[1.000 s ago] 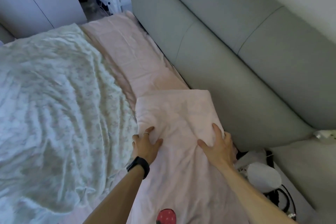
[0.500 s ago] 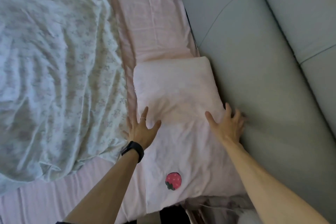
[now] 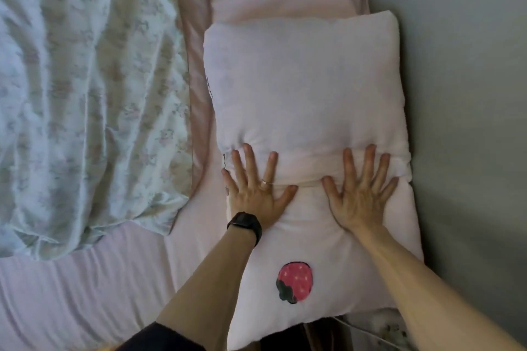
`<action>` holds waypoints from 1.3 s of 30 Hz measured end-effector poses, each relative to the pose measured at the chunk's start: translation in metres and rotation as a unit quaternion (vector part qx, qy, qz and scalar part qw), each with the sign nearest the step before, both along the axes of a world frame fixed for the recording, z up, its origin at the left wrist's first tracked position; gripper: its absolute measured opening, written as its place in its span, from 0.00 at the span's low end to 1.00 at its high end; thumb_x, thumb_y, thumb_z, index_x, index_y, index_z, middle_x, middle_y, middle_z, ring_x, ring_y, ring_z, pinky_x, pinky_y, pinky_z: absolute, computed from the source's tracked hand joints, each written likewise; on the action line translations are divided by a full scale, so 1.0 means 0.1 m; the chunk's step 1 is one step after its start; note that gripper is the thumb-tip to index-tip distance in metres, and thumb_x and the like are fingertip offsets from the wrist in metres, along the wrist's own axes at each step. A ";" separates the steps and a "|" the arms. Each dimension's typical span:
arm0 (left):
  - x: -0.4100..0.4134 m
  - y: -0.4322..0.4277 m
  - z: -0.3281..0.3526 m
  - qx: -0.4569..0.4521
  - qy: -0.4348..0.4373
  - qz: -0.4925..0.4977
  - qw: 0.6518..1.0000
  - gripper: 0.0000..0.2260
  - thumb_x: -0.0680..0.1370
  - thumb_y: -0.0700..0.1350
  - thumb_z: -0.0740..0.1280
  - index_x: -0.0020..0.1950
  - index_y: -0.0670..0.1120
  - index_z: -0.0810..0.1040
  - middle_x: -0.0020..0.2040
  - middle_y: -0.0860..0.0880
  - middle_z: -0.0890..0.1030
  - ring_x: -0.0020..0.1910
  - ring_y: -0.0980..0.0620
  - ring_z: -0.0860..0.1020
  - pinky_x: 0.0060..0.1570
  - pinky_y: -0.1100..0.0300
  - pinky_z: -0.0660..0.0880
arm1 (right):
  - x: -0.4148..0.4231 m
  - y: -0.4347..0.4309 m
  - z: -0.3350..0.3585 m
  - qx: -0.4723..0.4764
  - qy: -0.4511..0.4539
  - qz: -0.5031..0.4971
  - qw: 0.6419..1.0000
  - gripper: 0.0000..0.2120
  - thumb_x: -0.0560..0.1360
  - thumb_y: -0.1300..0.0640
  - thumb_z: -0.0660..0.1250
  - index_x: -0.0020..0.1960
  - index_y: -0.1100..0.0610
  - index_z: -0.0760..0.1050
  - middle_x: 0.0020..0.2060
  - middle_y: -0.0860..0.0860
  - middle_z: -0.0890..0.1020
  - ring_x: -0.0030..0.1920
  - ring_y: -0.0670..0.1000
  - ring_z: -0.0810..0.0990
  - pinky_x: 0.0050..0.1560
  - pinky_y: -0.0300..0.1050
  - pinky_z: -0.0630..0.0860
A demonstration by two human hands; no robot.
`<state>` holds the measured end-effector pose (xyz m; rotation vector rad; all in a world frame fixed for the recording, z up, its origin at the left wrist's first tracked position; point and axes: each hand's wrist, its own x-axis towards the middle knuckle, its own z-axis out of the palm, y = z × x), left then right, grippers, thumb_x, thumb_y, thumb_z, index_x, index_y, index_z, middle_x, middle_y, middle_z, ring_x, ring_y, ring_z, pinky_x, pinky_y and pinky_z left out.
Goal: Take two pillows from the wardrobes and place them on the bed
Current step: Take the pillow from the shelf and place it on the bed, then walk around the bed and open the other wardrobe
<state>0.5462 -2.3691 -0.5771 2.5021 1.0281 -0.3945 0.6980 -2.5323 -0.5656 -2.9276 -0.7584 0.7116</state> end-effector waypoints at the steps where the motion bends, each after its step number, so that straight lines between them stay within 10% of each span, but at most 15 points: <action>1: 0.01 0.01 -0.07 0.003 -0.005 -0.006 1.000 0.39 0.75 0.74 0.46 0.79 0.59 0.34 0.79 0.40 0.31 0.78 0.33 0.37 0.73 0.29 0.44 | 0.00 0.02 -0.06 -0.005 0.002 -0.002 1.000 0.35 0.75 0.27 0.42 0.77 0.35 0.31 0.79 0.48 0.33 0.79 0.59 0.34 0.72 0.75 0.41; 10: 0.04 0.25 0.57 -0.132 0.134 -0.053 0.981 0.39 0.74 0.74 0.49 0.73 0.66 0.26 0.73 0.48 0.20 0.75 0.40 0.26 0.73 0.34 0.43 | -0.04 0.29 0.59 -0.161 0.082 -0.001 0.984 0.33 0.76 0.27 0.37 0.74 0.34 0.25 0.75 0.45 0.24 0.77 0.58 0.27 0.69 0.78 0.36; 16: -0.50 0.58 1.44 -0.217 0.235 -0.141 0.937 0.31 0.82 0.62 0.55 0.81 0.55 0.49 0.82 0.46 0.48 0.80 0.43 0.51 0.75 0.41 0.56 | -0.45 0.63 1.52 -0.206 0.126 -0.017 0.970 0.29 0.80 0.46 0.52 0.80 0.48 0.51 0.79 0.54 0.55 0.77 0.62 0.54 0.73 0.66 0.59; 21: -1.44 0.70 2.07 -0.260 0.163 -0.030 0.951 0.27 0.82 0.60 0.56 0.78 0.49 0.61 0.71 0.44 0.74 0.67 0.43 0.74 0.63 0.49 0.74 | -1.34 0.89 2.31 -0.072 0.248 0.010 0.966 0.19 0.80 0.44 0.55 0.67 0.42 0.75 0.69 0.48 0.76 0.66 0.56 0.74 0.64 0.53 0.75; 28: -3.11 1.01 2.70 -0.261 0.068 0.168 0.948 0.23 0.82 0.57 0.58 0.75 0.49 0.66 0.71 0.46 0.74 0.67 0.46 0.74 0.63 0.52 0.73 | -2.74 1.47 3.01 0.095 0.334 0.061 0.936 0.13 0.81 0.46 0.61 0.61 0.44 0.81 0.60 0.40 0.80 0.59 0.41 0.75 0.49 0.28 0.67; 39: -5.65 0.76 3.28 -0.174 -0.025 0.517 0.838 0.21 0.82 0.54 0.60 0.72 0.46 0.70 0.67 0.44 0.77 0.63 0.45 0.77 0.58 0.55 0.72 | -4.79 2.46 3.36 0.075 0.329 0.402 0.851 0.14 0.80 0.49 0.63 0.64 0.47 0.79 0.62 0.46 0.80 0.65 0.47 0.76 0.58 0.37 0.67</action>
